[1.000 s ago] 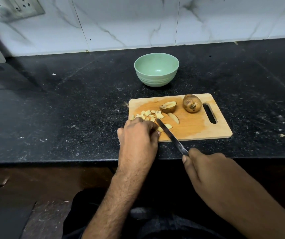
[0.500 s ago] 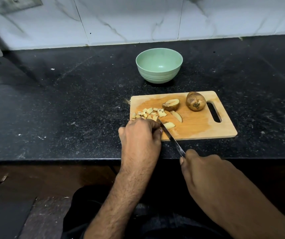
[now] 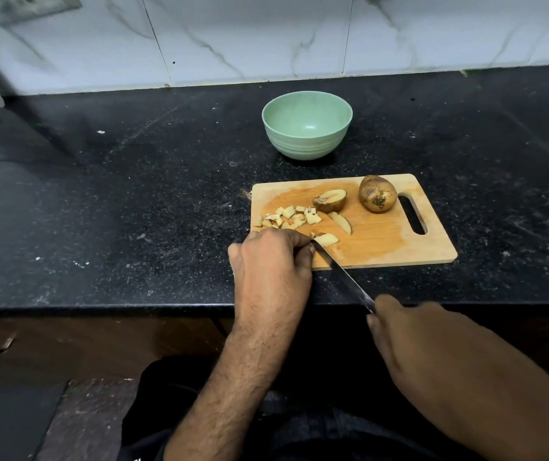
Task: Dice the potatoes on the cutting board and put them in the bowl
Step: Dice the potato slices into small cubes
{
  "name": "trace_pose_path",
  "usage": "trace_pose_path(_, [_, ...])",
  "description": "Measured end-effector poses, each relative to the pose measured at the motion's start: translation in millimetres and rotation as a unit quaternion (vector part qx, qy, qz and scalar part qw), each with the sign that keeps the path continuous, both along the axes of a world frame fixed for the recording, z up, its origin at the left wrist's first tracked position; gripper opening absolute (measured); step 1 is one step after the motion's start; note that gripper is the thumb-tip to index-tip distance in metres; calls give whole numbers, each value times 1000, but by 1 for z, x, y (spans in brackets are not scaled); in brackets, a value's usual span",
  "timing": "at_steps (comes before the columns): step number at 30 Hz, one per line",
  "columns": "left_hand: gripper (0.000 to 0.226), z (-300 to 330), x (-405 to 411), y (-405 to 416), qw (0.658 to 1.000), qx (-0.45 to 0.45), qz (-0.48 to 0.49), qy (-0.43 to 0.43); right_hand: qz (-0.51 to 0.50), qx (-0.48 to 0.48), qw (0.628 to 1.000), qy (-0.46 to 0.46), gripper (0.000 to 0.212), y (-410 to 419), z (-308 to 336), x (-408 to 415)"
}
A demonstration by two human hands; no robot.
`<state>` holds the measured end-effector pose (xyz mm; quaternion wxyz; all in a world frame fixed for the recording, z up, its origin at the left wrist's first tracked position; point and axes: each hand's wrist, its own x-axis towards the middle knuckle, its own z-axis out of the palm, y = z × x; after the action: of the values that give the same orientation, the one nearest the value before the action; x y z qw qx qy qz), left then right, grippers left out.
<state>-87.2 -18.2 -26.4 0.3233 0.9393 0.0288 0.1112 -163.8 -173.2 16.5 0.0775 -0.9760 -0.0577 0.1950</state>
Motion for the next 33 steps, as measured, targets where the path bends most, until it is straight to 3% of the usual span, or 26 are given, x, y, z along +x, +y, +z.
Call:
trace_pose_path(5, [12,-3,-1,-1,999,9,9,-31,2,3,999,49,29,-12,7,-10])
trace_pose_path(13, [16,-13,0,7,995,-2,-10,-104,-51,44,995,-75,34,-24,0,-10])
trace_pose_path(18, [36,-10,3,4,994,66,-57,-67,-70,57,991,-95,36,-30,-14,-6])
trace_pose_path(26, [18,-9,23,7,989,105,-66,-82,-52,93,987,-125,38,-23,-13,-2])
trace_pose_path(33, [15,-11,27,11,989,72,-46,-122,-51,92,984,-144,37,-19,-22,8])
